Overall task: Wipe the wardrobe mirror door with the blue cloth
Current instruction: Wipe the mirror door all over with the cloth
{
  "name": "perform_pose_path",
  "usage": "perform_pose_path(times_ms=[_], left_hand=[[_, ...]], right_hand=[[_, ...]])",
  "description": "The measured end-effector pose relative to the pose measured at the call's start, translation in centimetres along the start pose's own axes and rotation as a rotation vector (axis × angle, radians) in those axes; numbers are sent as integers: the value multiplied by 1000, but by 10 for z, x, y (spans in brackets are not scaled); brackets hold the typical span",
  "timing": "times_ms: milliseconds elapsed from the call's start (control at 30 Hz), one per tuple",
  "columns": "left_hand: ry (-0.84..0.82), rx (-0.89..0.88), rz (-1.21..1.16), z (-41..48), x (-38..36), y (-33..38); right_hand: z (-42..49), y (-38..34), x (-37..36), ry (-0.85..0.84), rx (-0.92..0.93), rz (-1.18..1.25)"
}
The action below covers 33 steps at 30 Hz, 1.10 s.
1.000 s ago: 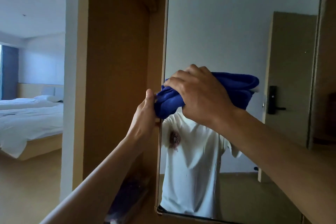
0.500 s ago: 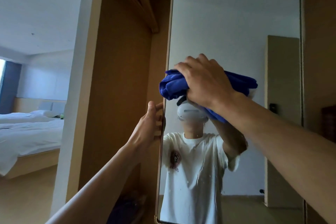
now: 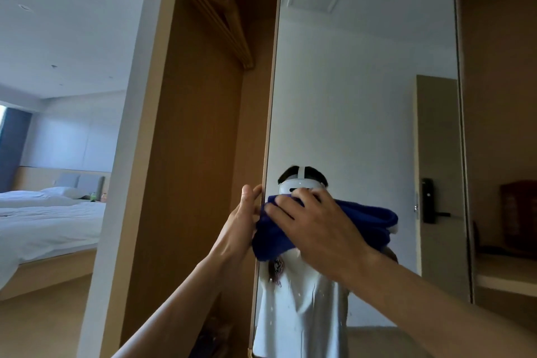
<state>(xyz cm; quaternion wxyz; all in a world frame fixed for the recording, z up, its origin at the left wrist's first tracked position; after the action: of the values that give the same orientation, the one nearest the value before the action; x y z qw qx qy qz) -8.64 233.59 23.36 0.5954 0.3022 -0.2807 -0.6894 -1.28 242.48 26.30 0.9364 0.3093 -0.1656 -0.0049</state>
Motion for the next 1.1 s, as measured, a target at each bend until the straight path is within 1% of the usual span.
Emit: perform_pose_path(times_ms=[67, 167, 267, 367, 500, 600, 667, 800, 967, 1033, 1100], left_hand=[[-9, -28, 30, -3, 2, 0], [-4, -53, 85, -6, 4, 2], [-3, -59, 97, -9, 5, 5], [-5, -42, 67, -12, 4, 3], [16, -33, 60, -21, 1, -7], [14, -5, 21, -26, 0, -16], [4, -3, 17, -31, -2, -14], [7, -33, 50, -34, -2, -6], [-32, -50, 98, -37, -4, -2], [-40, -60, 81, -39, -3, 0], [-27, -62, 64, -40, -2, -3]], right_hand=[[14, 19, 14, 45, -48, 17], [41, 70, 43, 125, -205, 27], [51, 96, 56, 145, -273, 108], [37, 73, 42, 94, -236, 162], [-3, 8, 10, 26, -87, 142], [-31, -27, -12, -62, 27, 75], [-35, -30, -15, -83, 38, 38], [-12, -3, 7, 5, -35, 1], [21, 78, 36, 103, -293, -3], [19, 79, 38, 113, -336, 16], [8, 53, 27, 84, -285, 8]])
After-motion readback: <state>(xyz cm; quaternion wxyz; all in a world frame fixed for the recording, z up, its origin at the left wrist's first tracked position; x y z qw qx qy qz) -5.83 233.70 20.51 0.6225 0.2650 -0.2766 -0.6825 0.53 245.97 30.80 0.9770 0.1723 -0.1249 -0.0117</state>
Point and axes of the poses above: each hand's wrist, its own z-axis towards the middle knuckle, its own x-axis out of the back of the hand, y = z × x, the point moved 10 cm from there along z, towards the middle knuckle, and after that the axes turned 10 degrees about -x, right-handed, at the moved point
